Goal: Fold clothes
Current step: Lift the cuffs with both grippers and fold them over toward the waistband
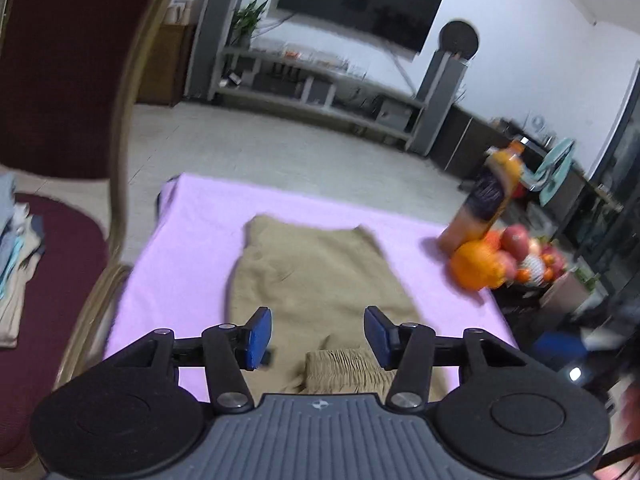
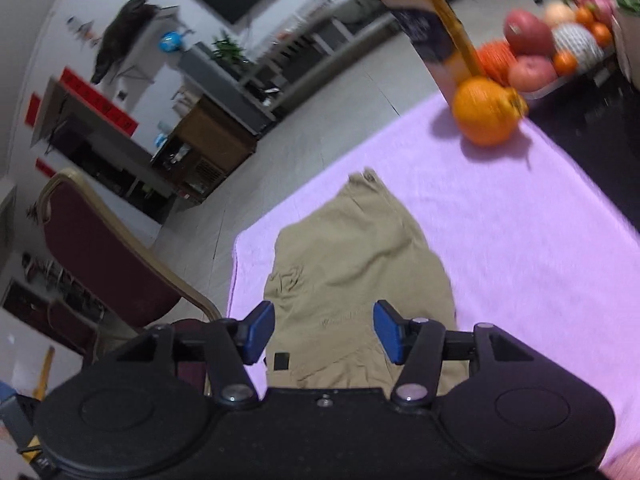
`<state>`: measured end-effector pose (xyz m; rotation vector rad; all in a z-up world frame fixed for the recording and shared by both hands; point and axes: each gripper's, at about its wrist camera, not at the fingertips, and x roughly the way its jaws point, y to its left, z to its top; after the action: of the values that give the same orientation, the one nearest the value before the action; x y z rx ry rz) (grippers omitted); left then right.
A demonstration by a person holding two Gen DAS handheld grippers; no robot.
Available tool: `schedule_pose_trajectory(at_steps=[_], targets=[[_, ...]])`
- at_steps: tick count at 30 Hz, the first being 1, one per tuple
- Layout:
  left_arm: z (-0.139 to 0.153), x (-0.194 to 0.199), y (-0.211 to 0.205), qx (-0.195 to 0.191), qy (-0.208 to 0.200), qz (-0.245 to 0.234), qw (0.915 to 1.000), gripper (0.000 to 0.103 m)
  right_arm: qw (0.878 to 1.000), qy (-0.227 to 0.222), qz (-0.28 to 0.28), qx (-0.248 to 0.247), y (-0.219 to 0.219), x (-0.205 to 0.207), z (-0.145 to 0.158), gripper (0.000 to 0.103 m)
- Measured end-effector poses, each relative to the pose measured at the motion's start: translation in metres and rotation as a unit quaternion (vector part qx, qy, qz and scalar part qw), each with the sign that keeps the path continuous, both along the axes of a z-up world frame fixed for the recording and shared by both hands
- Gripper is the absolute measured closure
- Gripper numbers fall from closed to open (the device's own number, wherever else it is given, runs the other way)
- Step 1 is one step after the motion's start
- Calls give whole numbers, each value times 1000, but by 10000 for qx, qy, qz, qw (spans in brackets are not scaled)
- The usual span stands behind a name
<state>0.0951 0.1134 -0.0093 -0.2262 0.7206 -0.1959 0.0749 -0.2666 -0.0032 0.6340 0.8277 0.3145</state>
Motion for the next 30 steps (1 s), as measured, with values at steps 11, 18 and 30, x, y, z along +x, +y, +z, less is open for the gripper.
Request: schedule_pose_trajectory(at_steps=[11, 18, 30], targets=[[-96, 56, -20, 244, 978, -496, 9937, 52, 9847, -288, 1290, -1134, 34, 51, -73, 53], [-128, 79, -41, 285, 1176, -1004, 9876, 45, 9802, 429, 1500, -1215, 50, 70, -126, 53], [-94, 55, -52, 482, 128, -698, 9963, 93, 9536, -1116, 1763, -2169, 86, 35, -89, 84]])
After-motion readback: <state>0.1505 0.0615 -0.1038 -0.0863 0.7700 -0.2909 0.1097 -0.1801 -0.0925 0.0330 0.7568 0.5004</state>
